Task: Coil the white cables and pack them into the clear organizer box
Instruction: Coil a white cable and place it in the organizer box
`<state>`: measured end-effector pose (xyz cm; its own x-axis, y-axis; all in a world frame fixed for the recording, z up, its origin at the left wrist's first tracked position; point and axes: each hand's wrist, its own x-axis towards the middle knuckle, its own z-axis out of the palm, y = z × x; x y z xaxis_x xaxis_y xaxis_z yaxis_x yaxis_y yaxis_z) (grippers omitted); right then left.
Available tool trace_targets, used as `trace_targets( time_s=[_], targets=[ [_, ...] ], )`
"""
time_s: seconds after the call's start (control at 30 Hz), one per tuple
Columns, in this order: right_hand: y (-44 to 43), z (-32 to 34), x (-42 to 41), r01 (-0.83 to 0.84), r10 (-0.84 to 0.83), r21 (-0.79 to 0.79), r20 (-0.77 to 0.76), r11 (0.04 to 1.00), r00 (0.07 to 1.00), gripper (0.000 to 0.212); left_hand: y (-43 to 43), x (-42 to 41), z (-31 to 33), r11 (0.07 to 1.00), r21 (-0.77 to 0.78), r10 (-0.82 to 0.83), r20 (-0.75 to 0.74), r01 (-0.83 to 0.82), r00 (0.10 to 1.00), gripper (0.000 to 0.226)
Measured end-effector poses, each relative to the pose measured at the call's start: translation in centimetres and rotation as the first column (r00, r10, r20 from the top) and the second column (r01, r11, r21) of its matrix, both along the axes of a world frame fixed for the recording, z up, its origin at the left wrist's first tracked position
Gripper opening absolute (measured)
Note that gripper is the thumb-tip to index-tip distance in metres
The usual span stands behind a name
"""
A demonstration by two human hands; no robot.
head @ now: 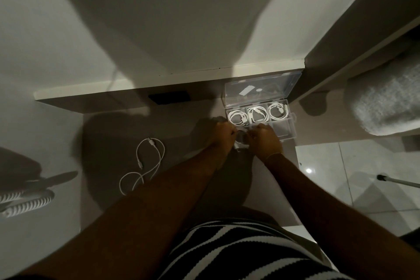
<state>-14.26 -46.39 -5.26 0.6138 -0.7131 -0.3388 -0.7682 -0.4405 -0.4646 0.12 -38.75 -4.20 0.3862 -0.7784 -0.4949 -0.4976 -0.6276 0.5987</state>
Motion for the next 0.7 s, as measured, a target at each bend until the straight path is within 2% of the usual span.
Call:
trace_targets(
  time_s=[0.07, 0.17, 0.3, 0.4, 0.7],
  targets=[
    [-0.2, 0.1, -1.1, -0.037, 0.036, 0.017, 0.078, 0.999, 0.996, 0.024, 0.0, 0.3, -0.1, 1.000, -0.025, -0.012, -0.043, 0.011, 0.999, 0.019],
    [0.0, 0.0, -2.4, -0.095, 0.087, 0.084, 0.097, 0.992, 0.992, 0.027, 0.8, 1.1, 0.0, 0.999, -0.035, -0.038, -0.112, 0.034, 0.993, 0.022],
    [0.2, -0.3, -3.5, -0.166, 0.156, 0.086, 0.108, 0.982, 0.982, 0.029, 2.8, 2.1, -0.1, 0.983, -0.047, -0.184, -0.133, 0.179, 0.974, 0.031],
    [0.1, -0.3, -3.6, -0.155, 0.144, 0.068, 0.140, 0.986, 0.980, 0.021, 3.5, 2.0, 0.2, 0.954, -0.048, -0.297, -0.080, 0.294, 0.951, 0.030],
    [0.8, 0.4, -2.7, -0.147, 0.140, 0.056, 0.103, 0.988, 0.985, 0.020, 1.8, 0.4, 0.7, 0.943, -0.055, -0.328, 0.011, 0.328, 0.945, 0.024]
  ],
)
